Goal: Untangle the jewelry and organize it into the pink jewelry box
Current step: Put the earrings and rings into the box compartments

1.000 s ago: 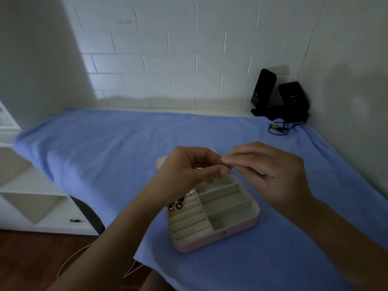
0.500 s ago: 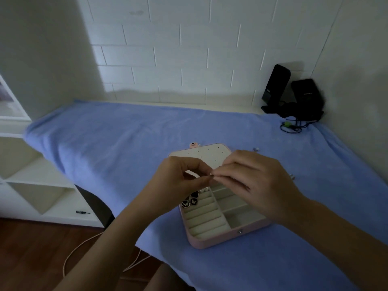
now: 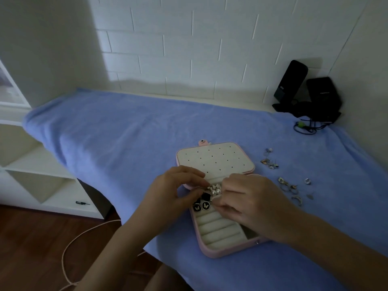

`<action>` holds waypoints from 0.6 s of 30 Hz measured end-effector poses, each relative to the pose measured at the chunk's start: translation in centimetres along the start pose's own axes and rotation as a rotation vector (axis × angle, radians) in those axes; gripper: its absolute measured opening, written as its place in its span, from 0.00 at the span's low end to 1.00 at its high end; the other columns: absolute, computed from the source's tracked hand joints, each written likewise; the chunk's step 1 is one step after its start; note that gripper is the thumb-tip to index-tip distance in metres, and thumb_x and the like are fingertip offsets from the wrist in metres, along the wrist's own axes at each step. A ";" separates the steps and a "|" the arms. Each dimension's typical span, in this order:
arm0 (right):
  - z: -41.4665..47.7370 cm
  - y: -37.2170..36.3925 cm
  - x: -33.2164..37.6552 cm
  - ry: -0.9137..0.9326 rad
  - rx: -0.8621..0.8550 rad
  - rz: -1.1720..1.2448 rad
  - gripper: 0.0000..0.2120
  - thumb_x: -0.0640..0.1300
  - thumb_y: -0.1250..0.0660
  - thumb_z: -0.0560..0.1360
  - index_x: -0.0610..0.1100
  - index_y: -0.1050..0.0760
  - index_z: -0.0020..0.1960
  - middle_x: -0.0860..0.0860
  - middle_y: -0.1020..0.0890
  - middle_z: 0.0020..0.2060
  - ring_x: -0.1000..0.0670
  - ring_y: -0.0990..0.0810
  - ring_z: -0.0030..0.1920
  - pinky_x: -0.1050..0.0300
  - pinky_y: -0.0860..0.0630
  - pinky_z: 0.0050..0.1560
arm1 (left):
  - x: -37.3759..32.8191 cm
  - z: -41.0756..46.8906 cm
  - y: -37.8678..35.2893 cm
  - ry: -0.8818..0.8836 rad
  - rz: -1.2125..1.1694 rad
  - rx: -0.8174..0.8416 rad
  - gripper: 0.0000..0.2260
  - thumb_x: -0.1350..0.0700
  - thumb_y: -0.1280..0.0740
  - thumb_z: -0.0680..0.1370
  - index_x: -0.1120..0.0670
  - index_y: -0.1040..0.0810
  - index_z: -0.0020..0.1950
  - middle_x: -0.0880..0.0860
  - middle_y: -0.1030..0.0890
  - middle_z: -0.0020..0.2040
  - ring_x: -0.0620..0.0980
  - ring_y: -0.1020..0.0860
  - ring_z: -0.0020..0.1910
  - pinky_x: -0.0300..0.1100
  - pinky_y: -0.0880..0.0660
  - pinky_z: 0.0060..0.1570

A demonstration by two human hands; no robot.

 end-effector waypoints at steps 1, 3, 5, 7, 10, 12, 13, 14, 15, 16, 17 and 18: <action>0.0 0.1 0.0 0.008 0.002 0.005 0.11 0.44 0.34 0.76 0.45 0.22 0.35 0.52 0.27 0.31 0.52 0.28 0.31 0.51 0.30 0.23 | 0.1 0.0 -0.1 0.000 0.009 0.004 0.09 0.60 0.29 0.73 0.46 0.17 0.47 0.37 0.22 0.51 0.37 0.25 0.54 0.27 0.30 0.52; 0.1 0.3 0.1 0.021 0.012 0.016 0.11 0.45 0.35 0.76 0.46 0.21 0.36 0.52 0.27 0.31 0.52 0.27 0.31 0.51 0.29 0.24 | 0.2 -0.1 -0.2 -0.009 0.014 0.004 0.09 0.60 0.29 0.73 0.45 0.17 0.47 0.37 0.22 0.52 0.37 0.26 0.54 0.26 0.31 0.52; 0.0 0.3 0.1 0.028 0.035 0.039 0.12 0.46 0.36 0.77 0.46 0.19 0.38 0.52 0.26 0.32 0.52 0.26 0.32 0.51 0.29 0.25 | 0.2 -0.1 -0.2 -0.032 0.016 0.003 0.09 0.59 0.29 0.73 0.46 0.16 0.47 0.38 0.22 0.52 0.37 0.26 0.55 0.26 0.31 0.52; -0.2 0.4 -0.1 0.027 0.067 0.078 0.12 0.48 0.36 0.78 0.47 0.18 0.40 0.53 0.25 0.32 0.53 0.26 0.33 0.51 0.28 0.27 | 0.1 -0.1 -0.3 -0.045 0.014 0.010 0.07 0.56 0.30 0.73 0.46 0.16 0.47 0.38 0.22 0.52 0.36 0.26 0.55 0.25 0.31 0.52; -0.5 0.5 -0.5 0.004 0.110 0.138 0.11 0.49 0.36 0.78 0.48 0.17 0.43 0.54 0.25 0.33 0.54 0.27 0.33 0.53 0.28 0.29 | -0.2 0.0 -0.5 -0.059 0.005 0.031 0.08 0.48 0.33 0.71 0.45 0.16 0.47 0.37 0.22 0.52 0.36 0.26 0.55 0.26 0.31 0.53; -0.5 0.4 -0.7 -0.025 0.125 0.189 0.11 0.49 0.35 0.77 0.47 0.16 0.44 0.54 0.25 0.33 0.56 0.28 0.33 0.57 0.29 0.31 | -0.4 0.0 -0.7 -0.091 0.006 0.040 0.11 0.43 0.35 0.70 0.44 0.16 0.46 0.37 0.22 0.53 0.36 0.26 0.56 0.26 0.31 0.53; -0.5 0.4 -0.8 -0.048 0.123 0.233 0.11 0.49 0.35 0.77 0.46 0.16 0.44 0.54 0.25 0.33 0.57 0.28 0.33 0.59 0.29 0.32 | -0.5 0.0 -0.8 -0.104 0.010 0.044 0.11 0.43 0.36 0.70 0.43 0.16 0.46 0.37 0.22 0.53 0.36 0.26 0.56 0.26 0.32 0.53; -0.5 0.7 -1.0 -0.080 0.107 0.289 0.11 0.48 0.35 0.77 0.45 0.16 0.44 0.54 0.24 0.33 0.58 0.28 0.33 0.63 0.30 0.33 | -0.5 0.1 -0.8 -0.110 0.011 0.048 0.11 0.43 0.36 0.70 0.44 0.16 0.46 0.37 0.22 0.53 0.37 0.26 0.56 0.26 0.32 0.53; -0.4 1.2 -1.5 -0.124 0.079 0.350 0.11 0.47 0.34 0.76 0.43 0.16 0.45 0.54 0.24 0.34 0.58 0.28 0.33 0.66 0.31 0.34 | -0.6 0.1 -0.9 -0.112 0.009 0.051 0.11 0.43 0.36 0.70 0.44 0.16 0.46 0.37 0.22 0.53 0.37 0.26 0.56 0.27 0.32 0.53; -0.3 2.0 -2.4 -0.186 0.044 0.405 0.11 0.47 0.33 0.75 0.42 0.16 0.44 0.54 0.23 0.34 0.58 0.27 0.32 0.68 0.31 0.35 | -0.6 0.2 -0.9 -0.113 0.003 0.054 0.11 0.43 0.35 0.70 0.44 0.16 0.46 0.38 0.22 0.54 0.38 0.26 0.56 0.27 0.31 0.53; -0.4 2.8 -3.6 -0.267 0.004 0.447 0.11 0.48 0.33 0.75 0.42 0.16 0.44 0.54 0.22 0.34 0.57 0.26 0.32 0.68 0.31 0.35 | -0.6 0.2 -0.9 -0.115 -0.001 0.055 0.11 0.43 0.36 0.70 0.44 0.16 0.46 0.38 0.23 0.55 0.38 0.26 0.57 0.27 0.31 0.53; -0.6 3.7 -5.0 -0.360 -0.031 0.477 0.11 0.49 0.33 0.74 0.42 0.16 0.43 0.53 0.21 0.34 0.55 0.24 0.33 0.67 0.30 0.35 | -0.7 0.3 -0.9 -0.118 -0.002 0.058 0.12 0.43 0.36 0.71 0.44 0.16 0.46 0.38 0.24 0.56 0.38 0.26 0.57 0.27 0.31 0.53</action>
Point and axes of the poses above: each hand's wrist, its own z-axis towards the middle knuckle, its own y-axis out of the back of the hand, x = y × z, the point moved 7 cm from there along z, towards the middle knuckle
